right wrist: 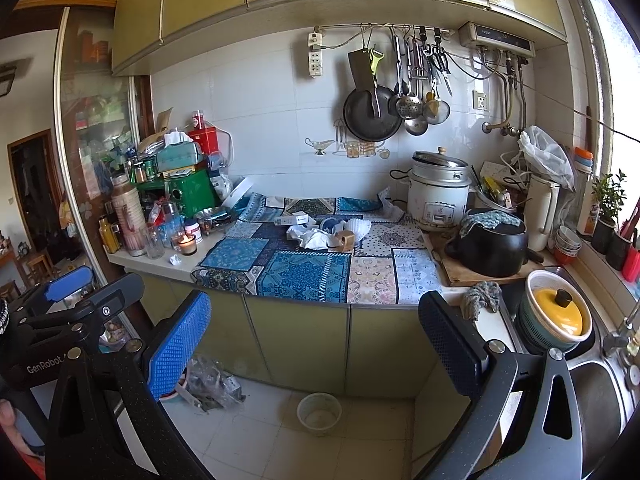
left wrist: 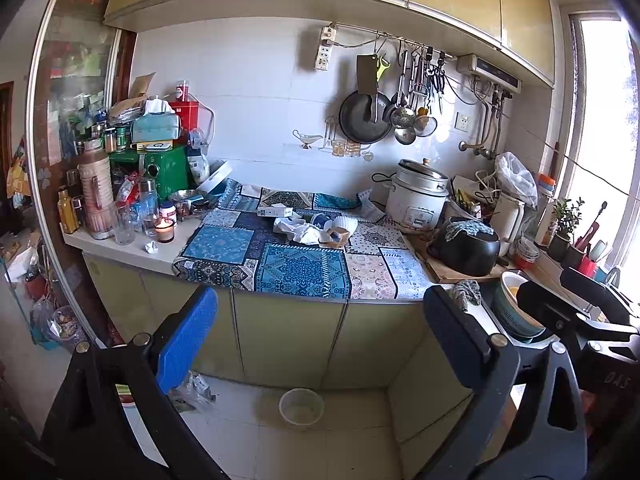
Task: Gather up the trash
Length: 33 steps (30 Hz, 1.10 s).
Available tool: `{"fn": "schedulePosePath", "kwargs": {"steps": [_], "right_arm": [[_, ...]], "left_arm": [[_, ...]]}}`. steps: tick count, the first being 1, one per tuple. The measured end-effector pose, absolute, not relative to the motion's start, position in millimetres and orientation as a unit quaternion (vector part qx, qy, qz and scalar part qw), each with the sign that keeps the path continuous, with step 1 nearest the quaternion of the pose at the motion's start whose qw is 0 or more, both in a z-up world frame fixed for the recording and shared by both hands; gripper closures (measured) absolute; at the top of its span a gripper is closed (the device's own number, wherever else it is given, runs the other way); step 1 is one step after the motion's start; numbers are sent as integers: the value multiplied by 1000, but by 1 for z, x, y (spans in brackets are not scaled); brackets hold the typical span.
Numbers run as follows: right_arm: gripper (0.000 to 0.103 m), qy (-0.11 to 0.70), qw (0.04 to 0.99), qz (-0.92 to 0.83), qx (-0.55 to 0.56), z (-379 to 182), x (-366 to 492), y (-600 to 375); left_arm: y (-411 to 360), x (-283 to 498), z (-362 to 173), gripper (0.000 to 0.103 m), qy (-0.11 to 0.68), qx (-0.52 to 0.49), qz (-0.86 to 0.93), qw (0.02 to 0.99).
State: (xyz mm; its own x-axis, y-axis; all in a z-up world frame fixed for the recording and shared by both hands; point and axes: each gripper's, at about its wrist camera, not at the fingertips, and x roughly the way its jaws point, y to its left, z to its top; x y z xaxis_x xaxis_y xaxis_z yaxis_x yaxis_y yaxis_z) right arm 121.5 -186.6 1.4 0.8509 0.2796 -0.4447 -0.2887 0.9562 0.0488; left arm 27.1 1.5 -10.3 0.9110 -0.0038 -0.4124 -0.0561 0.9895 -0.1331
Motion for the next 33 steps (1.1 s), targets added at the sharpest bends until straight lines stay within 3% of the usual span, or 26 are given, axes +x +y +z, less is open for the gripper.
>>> {"fn": "schedulePosePath", "kwargs": {"steps": [17,33], "right_arm": [[0,237,958,160,-1,-4,139,-206],[0,254,958,131,29,-21,215,-252]], "left_arm": [[-11,41,-17,0,224,-81,32,971],[-25,146,-33,0,255,-75,72,961]]}}
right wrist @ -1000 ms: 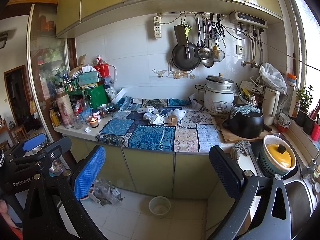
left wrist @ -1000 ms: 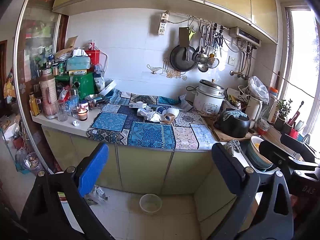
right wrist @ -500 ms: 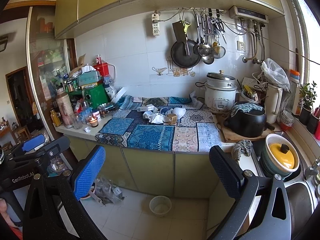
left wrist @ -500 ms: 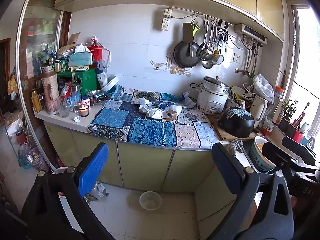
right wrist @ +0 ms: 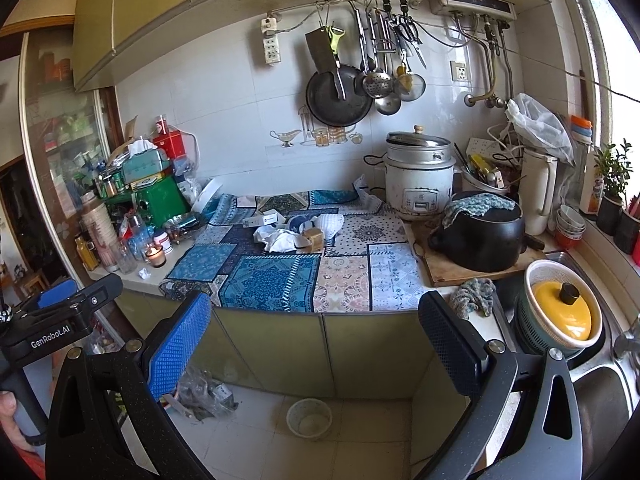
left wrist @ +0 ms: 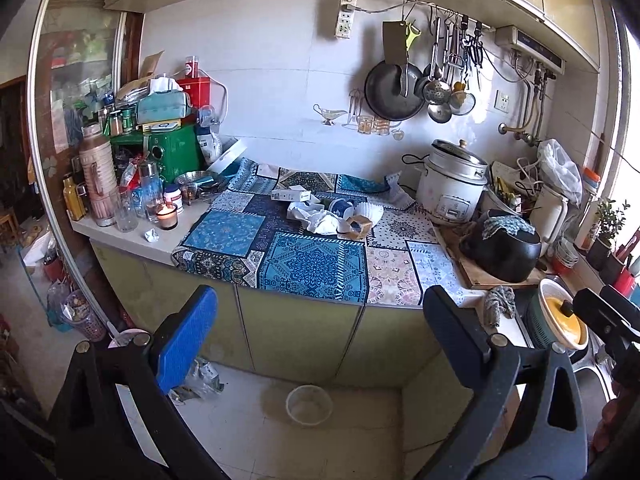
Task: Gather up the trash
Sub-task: 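Reach both tools toward the tissue and cardboard scrap on the counter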
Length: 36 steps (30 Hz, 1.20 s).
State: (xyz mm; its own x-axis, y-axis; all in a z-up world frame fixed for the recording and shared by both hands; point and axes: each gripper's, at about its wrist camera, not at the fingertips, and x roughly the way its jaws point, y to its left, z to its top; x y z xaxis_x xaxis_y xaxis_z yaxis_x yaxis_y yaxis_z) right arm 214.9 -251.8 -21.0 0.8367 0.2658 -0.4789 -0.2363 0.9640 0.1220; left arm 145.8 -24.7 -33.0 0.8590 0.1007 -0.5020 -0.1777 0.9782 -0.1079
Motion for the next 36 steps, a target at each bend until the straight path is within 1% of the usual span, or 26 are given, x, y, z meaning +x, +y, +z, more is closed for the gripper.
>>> {"fn": "schedulePosePath", "kwargs": {"steps": [8,15,20,24,32,34,36], "right_arm": [[0,266,960,87,21,-38,280,-240],[0,283,958,49,13,-44,357,-204],[0,308,950,43,13,-62,414,-182],[0,342,938,48,15,-82,458,-168],[0,391,916,87,-15,-123,546,-146],[2,407,907,108,-19,-136,569,-143],[8,420,897,136,-24,-150,591,-139]], "left_arm": [[-6,233,-48,0,256,-53,66,963],[37,338,-58,0,276,-64,26,959],[66,405,-72,0,294,-75,5,953],[80,457,-92,0,318,-73,6,945],[97,554,-150,0,398,-96,10,912],[99,574,-166,0,415,-110,14,903],[99,592,-179,1,428,-121,23,895]]}}
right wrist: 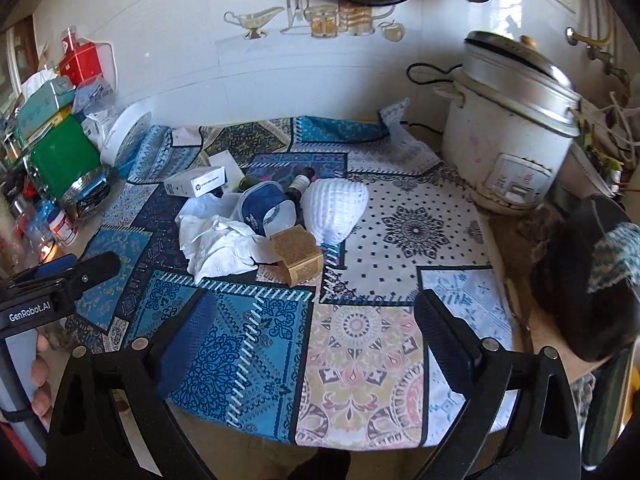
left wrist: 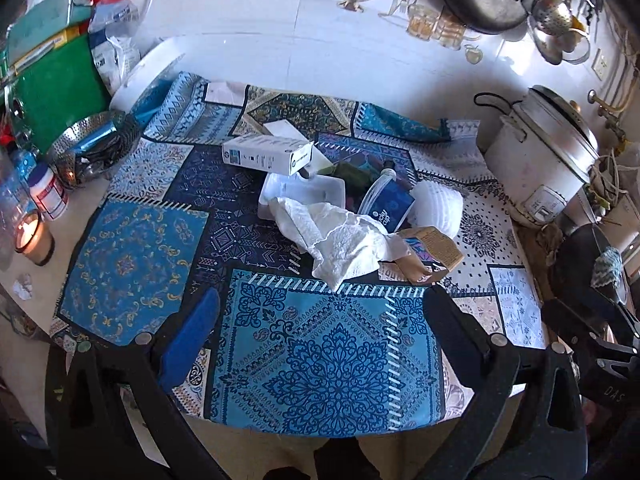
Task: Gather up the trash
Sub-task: 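Reach both tools toward the tissue and cardboard scrap on the counter, then grasp the white tissue with left tool while right tool grasps the cardboard scrap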
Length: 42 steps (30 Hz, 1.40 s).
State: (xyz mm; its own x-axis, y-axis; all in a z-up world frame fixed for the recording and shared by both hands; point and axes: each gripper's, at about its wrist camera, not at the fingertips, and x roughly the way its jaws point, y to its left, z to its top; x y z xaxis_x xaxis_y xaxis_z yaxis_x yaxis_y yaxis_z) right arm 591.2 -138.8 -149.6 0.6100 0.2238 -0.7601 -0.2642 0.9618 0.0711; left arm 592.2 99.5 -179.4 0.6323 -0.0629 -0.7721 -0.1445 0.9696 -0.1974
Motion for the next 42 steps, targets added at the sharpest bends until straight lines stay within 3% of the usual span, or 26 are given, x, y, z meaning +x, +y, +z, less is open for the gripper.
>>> {"fn": "schedulePosePath", "kwargs": {"steps": [15,19,20,27,29,30,42], "right_arm": [[50,540,799,262,-34,-221,698,-118],[60,550,787,277,-33,-226,704,-119],[60,552,785,279,-34,-227,706,-119],[65,547,790,274,-35,-227,707,-121],[65,545,794,267,-35,-226,705,-123],[65,544,796,265,-31,-224,704,-124],[65,512,831,219,1,-196,674,-141]], "left_arm": [[86,701,-278,25,529,-190,12,827],[85,709,-289,47,539,-203,6,818],[85,710,-289,52,538,-207,2,817],[86,703,-279,62,519,-208,9,829],[87,700,-273,90,514,-206,3,833],[88,697,-270,96,513,-207,-1,833],[112,660,-209,100,448,-177,-14,876]]}}
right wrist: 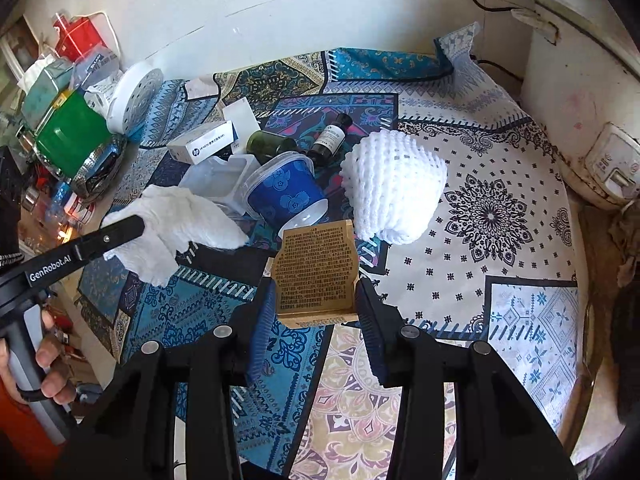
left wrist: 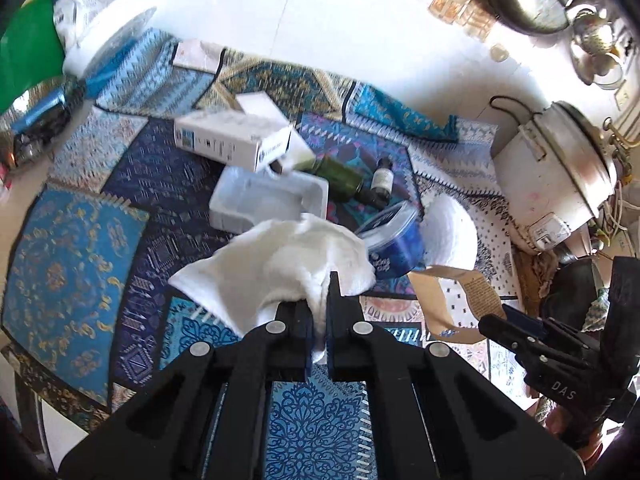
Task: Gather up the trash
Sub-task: 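Grasp the white tissue with left tool while right tool grasps the cardboard scrap, then carry tissue and cardboard down toward the white floor bin with both tools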
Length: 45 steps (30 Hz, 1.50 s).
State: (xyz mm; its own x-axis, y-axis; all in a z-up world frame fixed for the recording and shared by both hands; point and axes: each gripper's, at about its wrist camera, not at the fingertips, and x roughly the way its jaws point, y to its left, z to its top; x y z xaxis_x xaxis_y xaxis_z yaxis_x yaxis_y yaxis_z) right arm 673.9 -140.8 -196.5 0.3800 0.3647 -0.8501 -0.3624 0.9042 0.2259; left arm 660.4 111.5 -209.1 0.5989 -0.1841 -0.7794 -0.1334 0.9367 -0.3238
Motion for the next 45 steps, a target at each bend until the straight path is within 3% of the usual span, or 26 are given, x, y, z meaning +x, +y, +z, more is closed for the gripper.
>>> {"fn": "schedulePosePath", "kwargs": {"steps": [9,15,34,45], "right_arm": [[65,473,863,177,23,-172,622,-142],[65,453,877,156,33,-164,579,-143],[65,476,855,207,23,-182,462,-160],[65,538,812,228,12,-248,423,-185]], "left_arm": [[118,614,-150,100,390,-137,-56,909],[109,568,-141,100,386,-118,-93,910],[47,433,-185,100,444,-114,-91,884],[13,390,-258,100,497,-144,-52,854]]}}
